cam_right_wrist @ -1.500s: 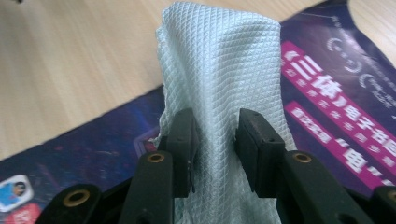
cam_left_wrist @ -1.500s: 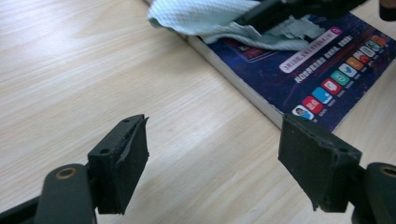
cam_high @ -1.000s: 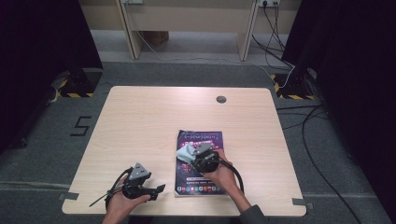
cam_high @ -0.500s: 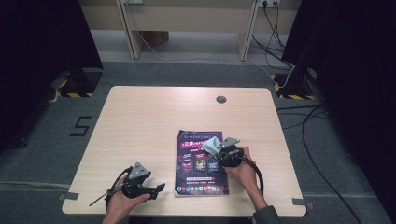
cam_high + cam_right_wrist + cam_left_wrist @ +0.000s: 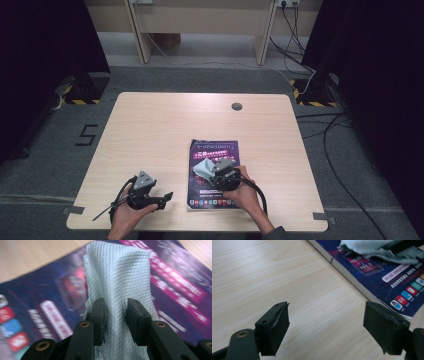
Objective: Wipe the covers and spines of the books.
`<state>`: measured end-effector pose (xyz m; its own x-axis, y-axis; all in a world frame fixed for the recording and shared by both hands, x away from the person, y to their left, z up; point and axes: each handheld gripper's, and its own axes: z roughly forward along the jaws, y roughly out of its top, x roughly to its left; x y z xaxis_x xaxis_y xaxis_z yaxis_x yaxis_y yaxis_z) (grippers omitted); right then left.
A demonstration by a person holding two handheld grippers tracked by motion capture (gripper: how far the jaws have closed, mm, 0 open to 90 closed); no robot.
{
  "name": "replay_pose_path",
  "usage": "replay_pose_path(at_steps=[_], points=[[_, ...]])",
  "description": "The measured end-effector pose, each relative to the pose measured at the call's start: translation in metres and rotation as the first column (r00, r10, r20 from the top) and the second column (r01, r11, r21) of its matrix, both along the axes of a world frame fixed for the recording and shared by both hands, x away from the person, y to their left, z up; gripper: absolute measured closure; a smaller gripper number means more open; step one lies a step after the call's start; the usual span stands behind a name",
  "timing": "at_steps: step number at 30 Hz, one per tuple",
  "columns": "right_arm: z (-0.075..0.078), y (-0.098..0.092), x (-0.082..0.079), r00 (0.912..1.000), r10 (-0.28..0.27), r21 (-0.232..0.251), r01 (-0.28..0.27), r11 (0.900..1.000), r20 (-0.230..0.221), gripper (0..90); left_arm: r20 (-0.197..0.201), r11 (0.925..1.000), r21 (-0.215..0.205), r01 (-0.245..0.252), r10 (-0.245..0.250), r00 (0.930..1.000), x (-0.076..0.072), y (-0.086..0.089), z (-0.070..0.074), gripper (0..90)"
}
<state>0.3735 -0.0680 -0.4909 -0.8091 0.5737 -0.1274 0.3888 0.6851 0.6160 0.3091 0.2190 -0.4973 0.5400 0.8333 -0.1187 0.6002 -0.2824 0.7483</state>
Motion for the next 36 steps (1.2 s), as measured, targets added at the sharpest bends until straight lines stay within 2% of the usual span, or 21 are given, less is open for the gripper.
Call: replay_pose_path(at_steps=[11, 19, 28, 32, 36], points=[[0.0, 0.026, -0.024, 0.9963, 0.085, 0.009, -0.085, 0.996, -0.009, 68.6, -0.004, 0.9966, 0.034, -0.076, 0.076, 0.9971, 0.003, 0.013, 0.0, 19.1], [0.0, 0.039, -0.045, 0.9896, 0.144, 0.0, -0.144, 0.99, -0.006, 68.7, 0.008, 0.9944, 0.038, -0.098, 0.098, 0.9951, 0.002, 0.015, 0.002, 19.0], [0.001, 0.043, -0.057, 0.9872, 0.159, -0.001, -0.159, 0.987, -0.005, 68.5, 0.01, 0.9939, 0.044, -0.101, 0.101, 0.9949, 0.001, 0.015, 0.002, 19.0], [0.001, 0.04, -0.054, 0.9881, 0.153, 0.009, -0.153, 0.988, -0.018, 67.9, 0.009, 0.9939, 0.041, -0.103, 0.103, 0.9947, 0.0, 0.016, 0.002, 19.0], [0.002, 0.029, -0.045, 0.9929, 0.119, -0.028, -0.119, 0.993, 0.0, 67.9, 0.006, 0.9943, 0.046, -0.097, 0.096, 0.9953, 0.001, 0.015, 0.002, 19.0]])
